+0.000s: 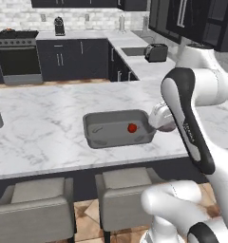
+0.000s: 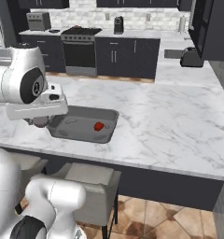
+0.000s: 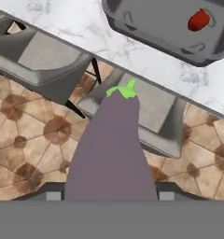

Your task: Place the cold items (eggplant and bell pepper) from the fridge in one tupperware on the dining counter. Place the warm items (hot dog and kebab skewer) in the stove area in another tupperware.

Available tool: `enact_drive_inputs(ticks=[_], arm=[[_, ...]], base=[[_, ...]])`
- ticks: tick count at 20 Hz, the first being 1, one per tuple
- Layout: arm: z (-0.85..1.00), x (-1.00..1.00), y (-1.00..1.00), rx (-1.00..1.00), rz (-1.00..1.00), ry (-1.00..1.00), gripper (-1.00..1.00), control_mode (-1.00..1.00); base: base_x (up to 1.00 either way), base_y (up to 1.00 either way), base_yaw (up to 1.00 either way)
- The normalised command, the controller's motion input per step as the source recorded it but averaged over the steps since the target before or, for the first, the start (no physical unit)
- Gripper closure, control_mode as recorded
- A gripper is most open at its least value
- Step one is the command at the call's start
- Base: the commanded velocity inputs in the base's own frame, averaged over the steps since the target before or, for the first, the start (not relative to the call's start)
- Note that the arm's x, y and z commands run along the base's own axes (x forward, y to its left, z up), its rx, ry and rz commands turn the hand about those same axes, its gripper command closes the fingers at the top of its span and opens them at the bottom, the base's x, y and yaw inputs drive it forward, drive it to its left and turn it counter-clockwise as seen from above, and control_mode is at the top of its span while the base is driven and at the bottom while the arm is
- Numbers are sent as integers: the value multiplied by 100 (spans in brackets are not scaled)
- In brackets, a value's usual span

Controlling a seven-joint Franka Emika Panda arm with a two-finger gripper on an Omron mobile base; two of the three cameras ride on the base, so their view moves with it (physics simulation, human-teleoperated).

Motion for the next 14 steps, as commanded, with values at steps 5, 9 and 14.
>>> enact_drive_inputs(ticks=[5,9,14], arm=[[-60,100,7,-13,19,35,100,-100],[-61,100,0,-8,20,29,100,-100],[-58,100,0,-6,19,18,100,-100]], base=[[0,0,0],[0,0,0],[0,0,0]])
